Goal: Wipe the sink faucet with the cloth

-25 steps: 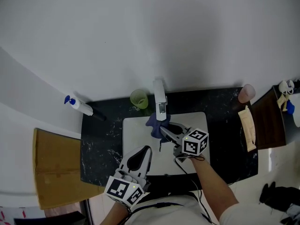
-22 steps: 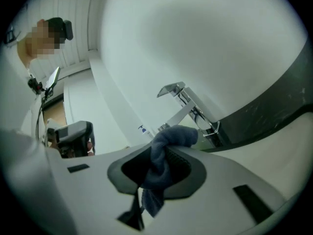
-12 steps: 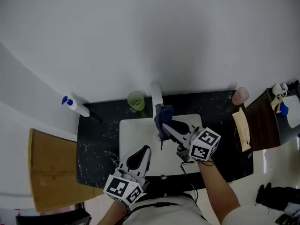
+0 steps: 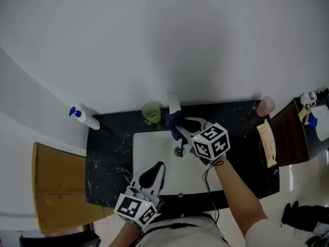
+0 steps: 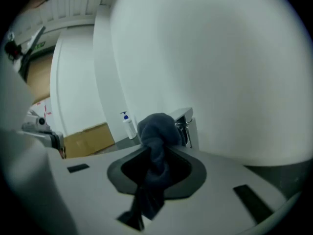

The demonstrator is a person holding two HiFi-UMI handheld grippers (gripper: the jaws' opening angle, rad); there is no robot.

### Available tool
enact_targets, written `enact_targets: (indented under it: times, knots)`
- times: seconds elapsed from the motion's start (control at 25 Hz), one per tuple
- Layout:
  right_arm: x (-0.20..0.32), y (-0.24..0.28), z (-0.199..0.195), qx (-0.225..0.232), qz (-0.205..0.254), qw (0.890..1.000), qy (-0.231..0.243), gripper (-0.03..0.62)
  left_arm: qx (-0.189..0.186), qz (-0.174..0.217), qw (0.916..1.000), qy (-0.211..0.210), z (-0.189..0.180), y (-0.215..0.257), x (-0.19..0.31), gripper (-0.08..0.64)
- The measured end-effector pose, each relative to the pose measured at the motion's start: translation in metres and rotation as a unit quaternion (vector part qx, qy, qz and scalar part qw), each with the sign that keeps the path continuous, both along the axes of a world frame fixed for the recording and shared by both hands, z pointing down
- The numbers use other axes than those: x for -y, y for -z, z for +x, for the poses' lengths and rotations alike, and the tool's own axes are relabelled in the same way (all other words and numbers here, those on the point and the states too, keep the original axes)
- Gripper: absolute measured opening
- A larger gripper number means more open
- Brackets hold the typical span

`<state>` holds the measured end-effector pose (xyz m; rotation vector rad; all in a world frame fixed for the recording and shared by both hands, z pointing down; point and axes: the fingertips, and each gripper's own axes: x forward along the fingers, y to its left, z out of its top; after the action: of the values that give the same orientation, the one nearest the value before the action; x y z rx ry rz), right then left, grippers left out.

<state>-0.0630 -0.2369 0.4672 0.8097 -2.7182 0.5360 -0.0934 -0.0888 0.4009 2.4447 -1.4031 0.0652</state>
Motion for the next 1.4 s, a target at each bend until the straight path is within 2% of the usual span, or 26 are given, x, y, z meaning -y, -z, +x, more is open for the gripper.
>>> enact_targets:
  times: [0.16, 0.24, 0.36, 0.56, 0.6, 0.68, 0.8, 1.0, 1.12, 1.28, 1.4]
  knots:
    - [0.014, -0.002, -0.004, -0.026, 0.04, 0.999, 0.01, 0.075, 0.004, -0.008, 0.9999, 0.005, -0.003, -0.003, 0.003, 0.011]
    - [0.025, -0.001, -0.004, -0.051, 0.083, 0.995, 0.003, 0.075, 0.005, -0.009, 0.9999, 0.005, -0.003, -0.005, 0.003, 0.011]
    - [0.039, 0.003, -0.007, -0.09, 0.173, 0.981, -0.002, 0.075, 0.009, -0.01, 0.9999, 0.009, -0.005, -0.006, 0.003, 0.011]
    - [0.044, 0.007, -0.01, -0.127, 0.248, 0.96, 0.022, 0.075, 0.015, -0.012, 0.9996, 0.018, -0.012, -0.012, 0.0, 0.011]
    - [0.044, 0.007, -0.01, -0.129, 0.251, 0.959, 0.026, 0.075, 0.016, -0.013, 0.9996, 0.02, -0.013, -0.012, 0.0, 0.011]
    - [0.039, 0.007, -0.012, -0.107, 0.241, 0.964, 0.035, 0.075, 0.02, -0.018, 0.9993, 0.025, -0.013, -0.009, 0.0, 0.011]
    - [0.019, 0.007, -0.021, -0.082, 0.227, 0.968, 0.071, 0.074, 0.015, -0.015, 0.9996, 0.019, -0.009, -0.011, -0.001, 0.011]
    - [-0.018, 0.004, -0.033, -0.105, 0.236, 0.956, 0.137, 0.074, 0.017, -0.02, 0.9995, 0.018, -0.003, -0.009, 0.004, 0.011]
    - [-0.001, 0.002, -0.026, -0.124, 0.244, 0.956, 0.105, 0.074, 0.017, -0.017, 0.9996, 0.015, 0.0, -0.008, 0.005, 0.011]
    - [0.034, 0.003, -0.012, -0.172, 0.276, 0.944, 0.054, 0.075, 0.016, -0.019, 0.9995, 0.018, -0.004, -0.008, 0.002, 0.011]
    - [0.046, 0.004, -0.001, -0.17, 0.261, 0.95, 0.018, 0.074, 0.017, -0.019, 0.9994, 0.024, -0.011, -0.008, -0.001, 0.011]
